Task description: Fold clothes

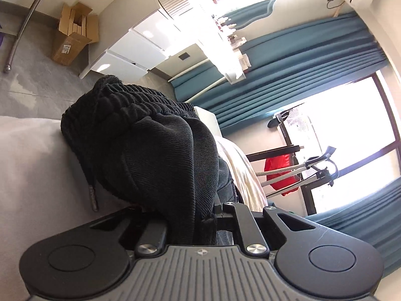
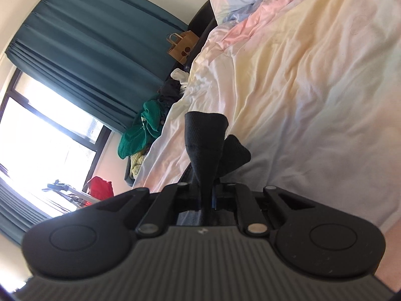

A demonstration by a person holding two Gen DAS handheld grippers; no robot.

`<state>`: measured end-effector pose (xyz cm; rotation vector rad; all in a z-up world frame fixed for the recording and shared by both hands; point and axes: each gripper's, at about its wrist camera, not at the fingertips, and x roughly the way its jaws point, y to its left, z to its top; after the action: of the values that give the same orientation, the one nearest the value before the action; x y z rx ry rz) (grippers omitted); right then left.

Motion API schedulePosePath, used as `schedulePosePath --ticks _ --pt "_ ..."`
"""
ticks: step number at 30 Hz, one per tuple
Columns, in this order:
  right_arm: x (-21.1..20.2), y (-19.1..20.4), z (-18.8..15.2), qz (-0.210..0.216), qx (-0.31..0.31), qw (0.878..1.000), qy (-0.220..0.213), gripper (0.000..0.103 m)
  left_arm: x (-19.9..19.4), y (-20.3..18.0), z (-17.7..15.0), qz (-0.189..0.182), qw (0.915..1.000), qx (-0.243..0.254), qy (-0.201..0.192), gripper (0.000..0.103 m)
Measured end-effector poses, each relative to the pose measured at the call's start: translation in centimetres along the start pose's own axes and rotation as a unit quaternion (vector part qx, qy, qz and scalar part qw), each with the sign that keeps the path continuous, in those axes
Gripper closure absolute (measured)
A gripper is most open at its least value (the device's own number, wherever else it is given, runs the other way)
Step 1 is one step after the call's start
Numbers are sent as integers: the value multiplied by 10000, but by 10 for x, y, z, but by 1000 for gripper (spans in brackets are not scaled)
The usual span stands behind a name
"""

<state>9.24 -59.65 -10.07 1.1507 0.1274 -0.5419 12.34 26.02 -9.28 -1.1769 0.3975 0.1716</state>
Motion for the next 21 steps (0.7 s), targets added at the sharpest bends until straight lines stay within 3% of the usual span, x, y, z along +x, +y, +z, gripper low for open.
schedulePosePath --ticks 5,9,13,19,21 --pt "-38 -23 10 -106 542 9984 77 93 -42 -5 18 -80 9998 -62 147 92" --pt "-50 -35 16 -174 787 9963 306 93 -59 2 26 176 9990 47 417 91" --pt "-45 -62 12 -573 1313 9871 715 92 -57 4 26 417 9965 371 617 89" --pt "-37 -95 5 -545 2035 9723 1013 85 -69 -3 14 876 9923 549 688 71" --pt "-35 -96 3 -455 2107 9710 1033 73 -77 -8 10 994 9910 629 639 66"
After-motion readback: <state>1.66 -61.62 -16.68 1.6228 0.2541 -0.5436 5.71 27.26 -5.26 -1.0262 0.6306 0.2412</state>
